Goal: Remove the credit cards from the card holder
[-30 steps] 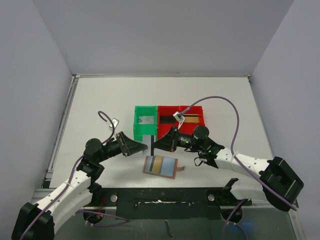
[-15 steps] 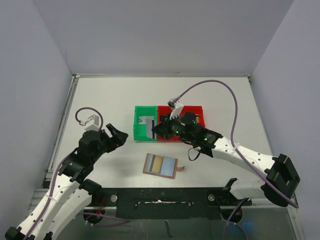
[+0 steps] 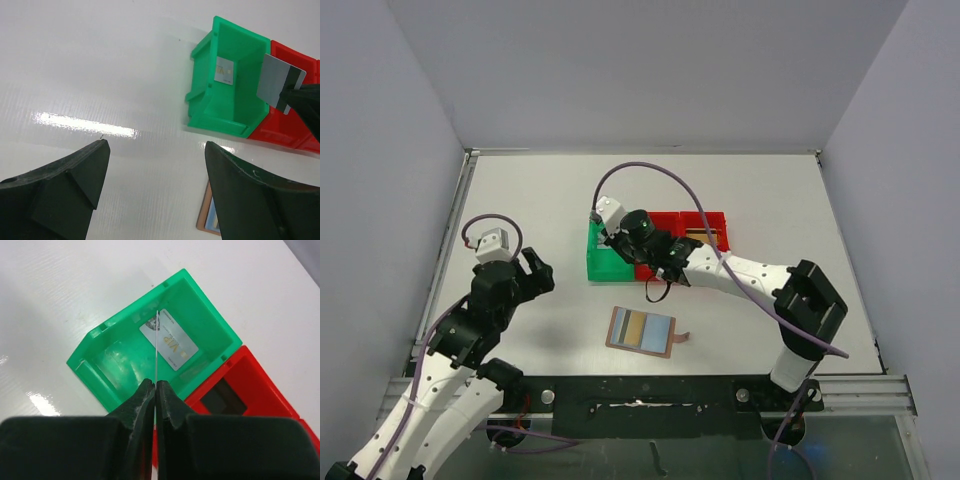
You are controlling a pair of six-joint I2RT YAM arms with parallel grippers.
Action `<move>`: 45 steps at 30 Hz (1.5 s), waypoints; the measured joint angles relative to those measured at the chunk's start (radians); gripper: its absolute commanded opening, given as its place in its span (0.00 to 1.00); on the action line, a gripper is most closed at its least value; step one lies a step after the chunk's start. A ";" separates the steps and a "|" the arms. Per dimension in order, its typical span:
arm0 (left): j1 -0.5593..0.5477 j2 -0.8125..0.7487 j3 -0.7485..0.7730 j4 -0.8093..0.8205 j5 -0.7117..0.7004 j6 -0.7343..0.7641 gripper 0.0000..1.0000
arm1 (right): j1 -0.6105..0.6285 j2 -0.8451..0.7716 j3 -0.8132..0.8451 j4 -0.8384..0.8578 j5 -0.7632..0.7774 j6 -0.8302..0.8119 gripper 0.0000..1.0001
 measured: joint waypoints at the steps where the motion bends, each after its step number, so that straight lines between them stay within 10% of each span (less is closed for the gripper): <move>1: 0.000 -0.001 0.000 0.000 -0.005 0.013 0.77 | -0.005 0.019 0.020 -0.013 0.001 -0.032 0.00; 45: 0.000 -0.079 -0.001 0.013 -0.023 0.093 0.77 | -0.035 0.505 0.429 -0.211 0.097 -0.621 0.06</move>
